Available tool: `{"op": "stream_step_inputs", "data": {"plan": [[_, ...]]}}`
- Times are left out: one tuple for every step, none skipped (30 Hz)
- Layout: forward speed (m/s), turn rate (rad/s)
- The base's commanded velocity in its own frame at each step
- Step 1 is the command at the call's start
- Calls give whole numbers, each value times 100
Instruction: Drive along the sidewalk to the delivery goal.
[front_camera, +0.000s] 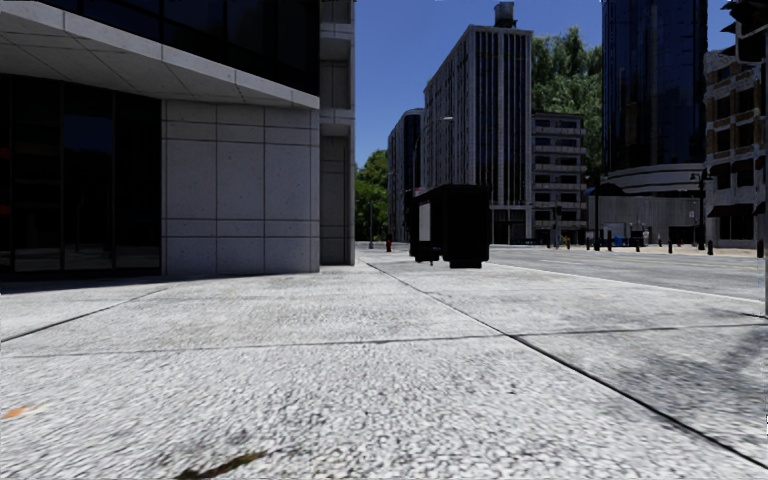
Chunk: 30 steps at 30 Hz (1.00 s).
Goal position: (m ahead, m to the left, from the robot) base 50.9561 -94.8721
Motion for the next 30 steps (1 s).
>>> {"op": "stream_step_inputs", "data": {"plan": [[150,-35],[150,-1],[150,0],[150,0],[150,0],[150,0],[150,0],[150,0],[150,0],[150,0],[150,0],[150,0],[150,0],[150,0],[150,0],[150,0],[150,0],[150,0],[150,0],[166,0],[200,0],[200,0],[200,0],[200,0],[200,0],[200,0],[200,0],[200,0],[200,0],[200,0]]}}
